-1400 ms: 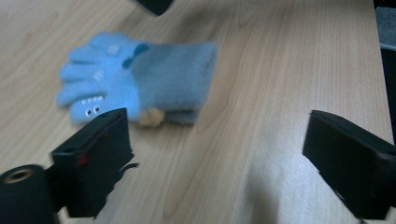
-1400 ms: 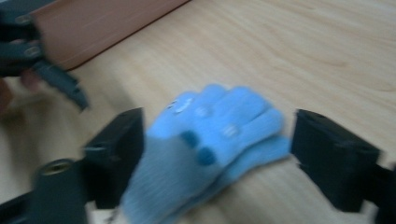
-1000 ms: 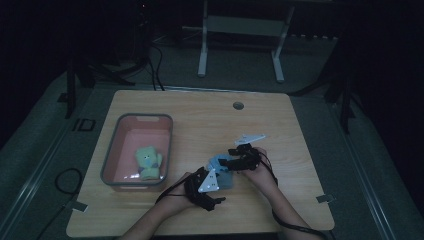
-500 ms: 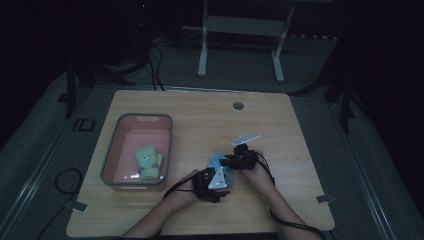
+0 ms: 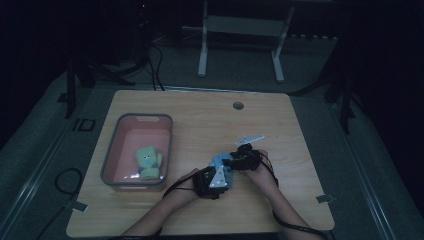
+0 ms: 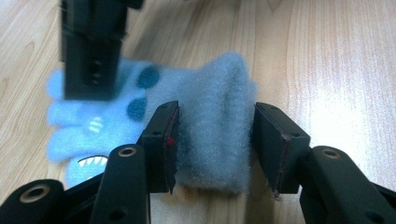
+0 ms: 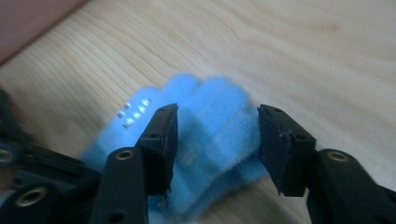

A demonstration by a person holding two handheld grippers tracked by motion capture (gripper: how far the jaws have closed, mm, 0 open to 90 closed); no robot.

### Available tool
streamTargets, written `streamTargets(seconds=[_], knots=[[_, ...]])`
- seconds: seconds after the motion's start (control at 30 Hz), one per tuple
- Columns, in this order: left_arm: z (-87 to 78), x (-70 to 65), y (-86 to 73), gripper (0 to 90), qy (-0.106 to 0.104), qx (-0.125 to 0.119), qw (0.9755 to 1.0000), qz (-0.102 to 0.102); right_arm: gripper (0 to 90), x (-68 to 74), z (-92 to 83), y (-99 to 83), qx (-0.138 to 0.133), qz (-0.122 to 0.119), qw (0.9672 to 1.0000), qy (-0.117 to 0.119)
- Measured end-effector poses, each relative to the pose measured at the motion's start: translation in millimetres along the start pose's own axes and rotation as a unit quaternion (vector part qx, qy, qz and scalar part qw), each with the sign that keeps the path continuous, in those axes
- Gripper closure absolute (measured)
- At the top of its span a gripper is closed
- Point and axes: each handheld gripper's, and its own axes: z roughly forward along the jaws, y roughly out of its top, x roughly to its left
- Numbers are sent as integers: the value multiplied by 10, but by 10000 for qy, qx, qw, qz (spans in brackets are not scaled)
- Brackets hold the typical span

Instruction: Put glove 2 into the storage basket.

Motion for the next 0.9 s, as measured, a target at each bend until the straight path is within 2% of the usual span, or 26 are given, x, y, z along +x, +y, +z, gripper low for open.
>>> streamTargets(seconds=[0.13,0.2,0.27,0.4,0.43,0.5,0.53,0.57,0.6,0.63,0.73,0.9], knots=[[4,9,-4,546,-10,-10,10000,-42,455,-25,40,-35,3,105,9999,78],[8,15,-4,555,-27,-11,10000,-70,443,-17,42,-42,9,54,10000,38],[8,25,-11,563,-52,-18,9999,-92,391,1,55,-55,41,-145,9998,-109],[7,38,-20,589,-90,-28,9998,-155,392,-25,47,-77,-33,-122,9999,-89],[8,40,-20,598,-90,-29,9998,-161,472,-19,46,-85,-62,-130,9999,-56],[8,41,-13,610,-77,0,9999,-133,483,-2,49,-88,-70,-137,9999,-27],[9,43,-9,610,-65,17,9999,-115,521,16,52,-89,-66,-193,9998,-65],[10,40,0,630,-35,48,9999,-100,646,31,56,-90,-49,-161,9998,135],[10,37,3,640,-22,63,9999,-84,701,38,62,-98,-82,-164,9997,146],[9,36,9,655,-7,87,9999,-74,728,46,69,-104,-88,-141,9996,235],[1,30,28,703,24,137,9999,-4,777,49,76,-116,-143,-7,9994,313],[-37,56,49,750,-64,126,9998,-120,814,44,46,-87,-264,187,9986,417]])
